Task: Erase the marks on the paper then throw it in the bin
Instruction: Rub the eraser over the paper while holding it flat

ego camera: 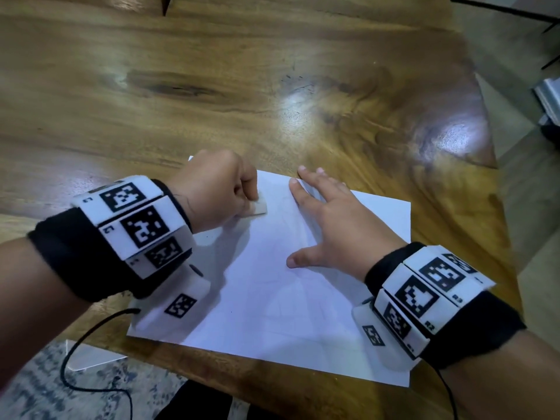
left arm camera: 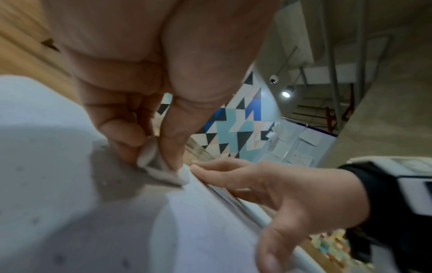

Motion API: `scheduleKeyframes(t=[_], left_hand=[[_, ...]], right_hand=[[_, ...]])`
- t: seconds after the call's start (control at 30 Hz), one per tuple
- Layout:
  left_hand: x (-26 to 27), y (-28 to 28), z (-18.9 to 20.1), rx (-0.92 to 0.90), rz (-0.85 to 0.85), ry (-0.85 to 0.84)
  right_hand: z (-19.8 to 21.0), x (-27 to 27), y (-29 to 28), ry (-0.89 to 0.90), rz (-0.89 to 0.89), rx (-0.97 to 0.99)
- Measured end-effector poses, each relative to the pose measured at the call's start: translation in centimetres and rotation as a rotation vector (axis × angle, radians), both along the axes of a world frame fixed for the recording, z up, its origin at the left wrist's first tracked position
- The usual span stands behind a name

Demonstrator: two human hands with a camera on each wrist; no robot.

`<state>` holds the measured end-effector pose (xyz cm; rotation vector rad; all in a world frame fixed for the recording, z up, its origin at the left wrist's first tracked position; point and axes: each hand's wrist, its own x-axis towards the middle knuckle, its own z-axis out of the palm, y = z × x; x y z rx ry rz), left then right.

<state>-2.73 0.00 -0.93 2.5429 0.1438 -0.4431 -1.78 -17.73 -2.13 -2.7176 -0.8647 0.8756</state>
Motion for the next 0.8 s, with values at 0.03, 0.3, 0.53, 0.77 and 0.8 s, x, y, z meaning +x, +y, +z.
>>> scheduleKeyframes(t=[0.03,0.3,0.53,0.77,0.8], left_hand=[[0.2,0.0,0.0,-0.003,0.01,-0.003],[-0.4,-2.6,-0.4,-0.002,-0.103,-0.018],[0.9,-1.4,0.0,0.015,-0.082,-0.111],[0.8,-1.8,0.0,0.027,-0.146,-0.082],[1.2,-1.9,0.1,0.043,-0.1,-0.121]], right_hand=[[0.0,0.0,0.0,-0.001,-0.001,0.0],[-0.1,0.0,0.1,-0.009,-0.016,0.007],[-0.1,0.0,0.1,-0.006,-0.01,0.003],[-0.1,0.0,0.1,-0.006,-0.017,-0.005],[-0.1,-0.1,0.1,-0.007,-0.015,-0.006]])
